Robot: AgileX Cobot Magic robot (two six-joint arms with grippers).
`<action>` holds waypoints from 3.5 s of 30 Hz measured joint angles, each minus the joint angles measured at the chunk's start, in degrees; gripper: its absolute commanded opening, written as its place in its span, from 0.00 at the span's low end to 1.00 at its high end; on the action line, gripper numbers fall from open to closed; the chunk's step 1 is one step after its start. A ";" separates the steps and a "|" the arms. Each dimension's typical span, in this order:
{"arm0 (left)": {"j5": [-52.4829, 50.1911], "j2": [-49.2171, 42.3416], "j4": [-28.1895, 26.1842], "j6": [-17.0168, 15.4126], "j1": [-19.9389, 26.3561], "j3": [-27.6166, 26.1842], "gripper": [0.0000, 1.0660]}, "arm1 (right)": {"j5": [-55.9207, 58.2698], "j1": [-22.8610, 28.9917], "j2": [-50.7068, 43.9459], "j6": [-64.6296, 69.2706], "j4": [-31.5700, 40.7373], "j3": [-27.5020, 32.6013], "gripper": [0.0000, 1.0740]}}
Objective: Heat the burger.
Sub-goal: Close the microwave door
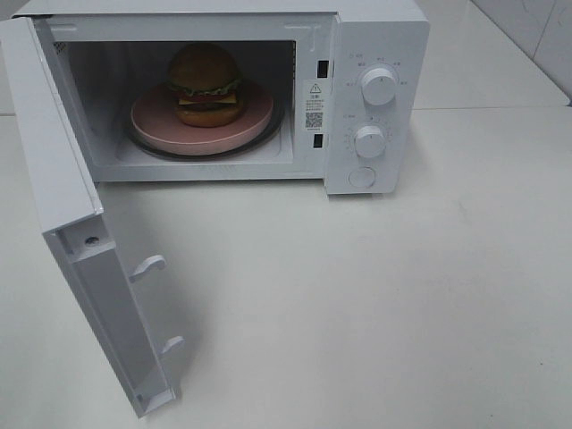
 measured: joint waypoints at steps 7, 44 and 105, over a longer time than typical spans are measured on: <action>0.00 0.00 0.00 0.00 0.00 0.00 0.94 | 0.00 0.00 0.00 0.00 0.00 0.00 0.67; -0.06 0.00 0.00 0.00 0.00 0.00 0.91 | 0.00 0.00 0.00 0.00 0.00 0.00 0.67; -80.44 47.38 8.59 -5.84 -0.40 19.48 0.00 | 0.00 0.00 0.00 0.00 0.00 0.00 0.67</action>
